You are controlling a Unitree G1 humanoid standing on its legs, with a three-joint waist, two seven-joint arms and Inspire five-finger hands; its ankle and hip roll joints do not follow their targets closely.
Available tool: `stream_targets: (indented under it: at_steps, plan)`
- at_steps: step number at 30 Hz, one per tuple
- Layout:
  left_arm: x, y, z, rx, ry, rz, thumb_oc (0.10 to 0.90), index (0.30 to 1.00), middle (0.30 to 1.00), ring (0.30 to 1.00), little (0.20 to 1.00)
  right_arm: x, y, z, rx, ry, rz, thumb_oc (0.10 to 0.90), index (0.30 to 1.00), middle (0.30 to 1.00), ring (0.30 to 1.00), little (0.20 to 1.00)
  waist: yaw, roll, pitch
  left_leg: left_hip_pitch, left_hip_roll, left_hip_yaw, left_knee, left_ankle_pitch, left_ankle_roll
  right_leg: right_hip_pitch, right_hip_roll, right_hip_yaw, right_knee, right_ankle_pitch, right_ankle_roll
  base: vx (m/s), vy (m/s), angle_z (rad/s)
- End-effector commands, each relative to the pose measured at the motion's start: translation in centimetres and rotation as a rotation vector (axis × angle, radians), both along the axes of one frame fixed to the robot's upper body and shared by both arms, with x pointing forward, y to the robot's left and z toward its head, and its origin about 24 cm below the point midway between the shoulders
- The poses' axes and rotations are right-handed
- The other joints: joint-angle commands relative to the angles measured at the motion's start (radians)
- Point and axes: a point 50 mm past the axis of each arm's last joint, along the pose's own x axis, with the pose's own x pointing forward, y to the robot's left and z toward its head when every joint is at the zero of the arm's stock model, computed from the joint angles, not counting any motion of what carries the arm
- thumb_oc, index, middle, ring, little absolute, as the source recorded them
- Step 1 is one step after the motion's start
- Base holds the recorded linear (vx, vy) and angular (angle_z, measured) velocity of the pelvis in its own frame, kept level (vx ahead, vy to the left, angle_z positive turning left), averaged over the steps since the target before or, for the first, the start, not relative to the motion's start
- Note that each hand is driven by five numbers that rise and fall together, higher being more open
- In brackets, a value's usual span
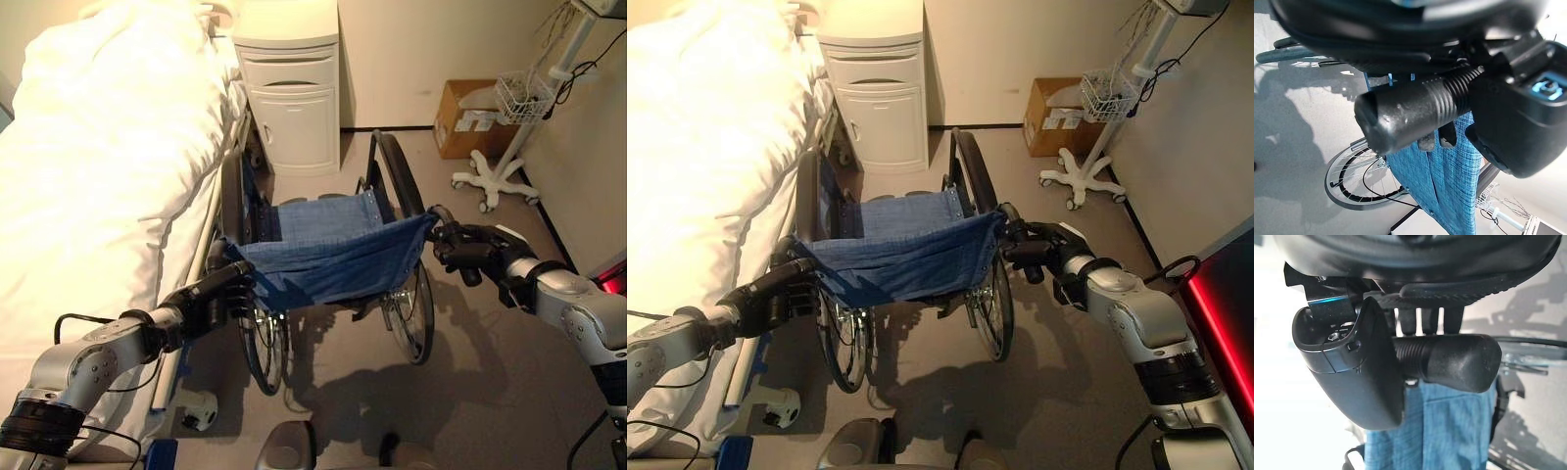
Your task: Push the wheelchair next to the bed
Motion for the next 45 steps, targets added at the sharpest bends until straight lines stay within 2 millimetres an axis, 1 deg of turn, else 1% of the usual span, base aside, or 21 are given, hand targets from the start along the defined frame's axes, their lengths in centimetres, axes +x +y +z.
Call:
stream_targets:
  at_steps: [1, 2, 5, 7, 11, 15, 21, 29, 30, 31, 32, 33, 34, 35, 39, 42, 45]
  plan:
    - [3.2, -0.9, 7.0, -0.119, -0.461, 0.007, 0.400, 0.300, 0.300, 0.300, 0.300, -0.8, 1.4, 2.3, -0.013, -0.094, 0.198, 0.400, 0.300, 0.300, 0.300, 0.300, -0.092, 0.019, -0.066, -0.036, 0.001, -0.013, -0.035, 0.130, 0.009, 0.084, 0.067, -0.001, -0.131, 0.114, -0.024, 0.17, 0.129, -0.22]
    - [3.1, -0.8, 7.0, -0.118, -0.455, 0.010, 0.400, 0.300, 0.300, 0.300, 0.300, -0.9, 1.3, 2.2, -0.014, -0.090, 0.200, 0.400, 0.300, 0.300, 0.300, 0.300, -0.093, 0.019, -0.070, -0.022, -0.002, -0.005, -0.056, 0.113, 0.012, 0.084, 0.064, -0.006, -0.130, 0.112, -0.021, 0.18, 0.151, -0.21]
    - [3.0, -0.6, 6.8, -0.121, -0.444, 0.016, 0.400, 0.300, 0.300, 0.300, 0.300, -1.4, 1.0, 1.9, -0.011, -0.079, 0.201, 0.400, 0.300, 0.300, 0.300, 0.300, -0.098, 0.021, -0.079, 0.006, -0.013, 0.004, -0.091, 0.090, 0.018, 0.085, 0.058, -0.013, -0.128, 0.109, -0.014, 0.12, 0.128, -0.16]
    - [3.0, -0.5, 6.9, -0.125, -0.440, 0.023, 0.400, 0.300, 0.300, 0.300, 0.300, -1.6, 0.5, 1.7, -0.012, -0.078, 0.197, 0.400, 0.300, 0.300, 0.300, 0.300, -0.100, 0.020, -0.083, 0.009, -0.021, 0.011, -0.085, 0.071, 0.024, 0.085, 0.049, -0.015, -0.130, 0.110, -0.012, 0.09, 0.117, -0.16]
    - [3.3, -0.5, 7.2, -0.126, -0.447, 0.025, 0.400, 0.300, 0.300, 0.300, 0.300, -1.4, 0.7, 1.8, -0.006, -0.089, 0.199, 0.400, 0.300, 0.300, 0.300, 0.300, -0.099, 0.019, -0.076, 0.011, -0.033, 0.016, -0.076, 0.046, 0.035, 0.080, 0.039, -0.015, -0.122, 0.110, -0.009, 0.06, 0.077, -0.02]
    - [3.5, -0.7, 7.4, -0.131, -0.454, 0.032, 0.400, 0.300, 0.300, 0.300, 0.300, -1.2, 1.0, 1.6, -0.008, -0.084, 0.196, 0.400, 0.300, 0.300, 0.300, 0.300, -0.097, 0.021, -0.068, 0.014, -0.041, 0.018, -0.076, 0.039, 0.046, 0.077, 0.035, -0.016, -0.112, 0.107, -0.007, 0.05, 0.058, -0.01]
    - [3.8, -1.1, 7.0, -0.129, -0.428, 0.034, 0.400, 0.300, 0.300, 0.300, 0.300, -1.0, 0.9, 1.3, -0.004, -0.080, 0.180, 0.400, 0.300, 0.300, 0.300, 0.300, -0.094, 0.022, -0.057, 0.026, -0.051, 0.011, -0.086, 0.034, 0.059, 0.073, 0.035, -0.009, -0.105, 0.109, -0.002, 0.04, 0.030, 0.02]
    - [4.0, -1.5, 7.0, -0.127, -0.426, 0.038, 0.400, 0.300, 0.300, 0.300, 0.300, -0.9, 0.9, 1.0, -0.006, -0.083, 0.158, 0.400, 0.300, 0.300, 0.300, 0.300, -0.092, 0.021, -0.058, 0.046, -0.060, 0.013, -0.109, 0.030, 0.069, 0.078, 0.036, -0.009, -0.118, 0.112, 0.004, 0.00, 0.002, 0.00]
    - [4.0, -1.4, 7.0, -0.127, -0.428, 0.042, 0.400, 0.300, 0.300, 0.300, 0.300, -0.9, 0.9, 1.0, -0.007, -0.085, 0.152, 0.573, 0.559, 0.559, 0.559, 0.559, -0.091, 0.021, -0.060, 0.049, -0.060, 0.014, -0.111, 0.029, 0.070, 0.079, 0.037, -0.010, -0.118, 0.111, 0.005, 0.00, 0.000, 0.00]
    - [4.0, -1.4, 7.0, -0.127, -0.431, 0.047, 0.400, 0.300, 0.300, 0.300, 0.300, -0.8, 0.9, 1.0, -0.008, -0.089, 0.148, 0.629, 0.644, 0.644, 0.644, 0.644, -0.090, 0.021, -0.061, 0.051, -0.060, 0.015, -0.112, 0.028, 0.071, 0.080, 0.037, -0.011, -0.119, 0.111, 0.005, 0.00, 0.000, 0.00]
    - [4.1, -1.5, 7.1, -0.128, -0.433, 0.053, 0.400, 0.300, 0.300, 0.300, 0.300, -0.8, 0.9, 1.0, -0.008, -0.091, 0.146, 0.753, 0.829, 0.829, 0.829, 0.829, -0.089, 0.020, -0.062, 0.054, -0.060, 0.015, -0.114, 0.028, 0.071, 0.081, 0.037, -0.012, -0.120, 0.111, 0.006, 0.00, 0.000, 0.00]
    - [4.1, -1.5, 7.2, -0.127, -0.435, 0.057, 0.400, 0.300, 0.300, 0.300, 0.300, -0.8, 0.9, 1.0, -0.007, -0.094, 0.143, 0.800, 0.900, 0.900, 0.900, 0.900, -0.089, 0.021, -0.063, 0.057, -0.060, 0.015, -0.117, 0.028, 0.071, 0.083, 0.037, -0.013, -0.121, 0.111, 0.006, 0.00, 0.000, 0.00]
    - [4.1, -1.5, 7.2, -0.124, -0.436, 0.060, 0.400, 0.300, 0.300, 0.300, 0.300, -0.8, 0.9, 1.1, -0.006, -0.094, 0.141, 0.800, 0.900, 0.900, 0.900, 0.900, -0.089, 0.020, -0.064, 0.059, -0.061, 0.016, -0.120, 0.028, 0.072, 0.085, 0.038, -0.014, -0.123, 0.111, 0.006, 0.00, 0.000, 0.00]
    - [4.1, -1.4, 7.3, -0.119, -0.437, 0.071, 0.800, 0.900, 0.900, 0.900, 0.900, -0.7, 0.8, 1.1, -0.005, -0.100, 0.130, 0.800, 0.900, 0.900, 0.900, 0.900, -0.088, 0.020, -0.066, 0.065, -0.061, 0.016, -0.125, 0.028, 0.072, 0.088, 0.040, -0.015, -0.126, 0.111, 0.007, 0.00, 0.000, 0.00]
    - [4.1, -1.1, 7.5, -0.098, -0.450, 0.101, 0.800, 0.900, 0.900, 0.900, 0.900, -0.7, 0.6, 1.4, 0.009, -0.119, 0.094, 0.800, 0.900, 0.900, 0.900, 0.900, -0.087, 0.019, -0.070, 0.077, -0.060, 0.017, -0.137, 0.027, 0.073, 0.097, 0.041, -0.018, -0.133, 0.111, 0.007, -0.02, -0.019, -0.04]
    - [4.0, 0.2, 8.2, -0.023, -0.490, 0.170, 0.800, 0.900, 0.900, 0.900, 0.900, -0.6, 0.1, 2.0, 0.006, -0.159, 0.052, 0.800, 0.900, 0.900, 0.900, 0.900, -0.085, 0.021, -0.079, 0.089, -0.057, 0.017, -0.156, 0.027, 0.072, 0.104, 0.045, -0.023, -0.142, 0.108, 0.007, -0.03, -0.030, -0.05]
    - [3.9, 0.9, 8.7, 0.028, -0.514, 0.208, 0.800, 0.900, 0.900, 0.900, 0.900, -0.6, -0.3, 2.6, 0.010, -0.190, 0.023, 0.800, 0.900, 0.900, 0.900, 0.900, -0.084, 0.020, -0.083, 0.096, -0.055, 0.018, -0.166, 0.028, 0.072, 0.109, 0.046, -0.027, -0.149, 0.108, 0.008, -0.02, -0.018, -0.01]
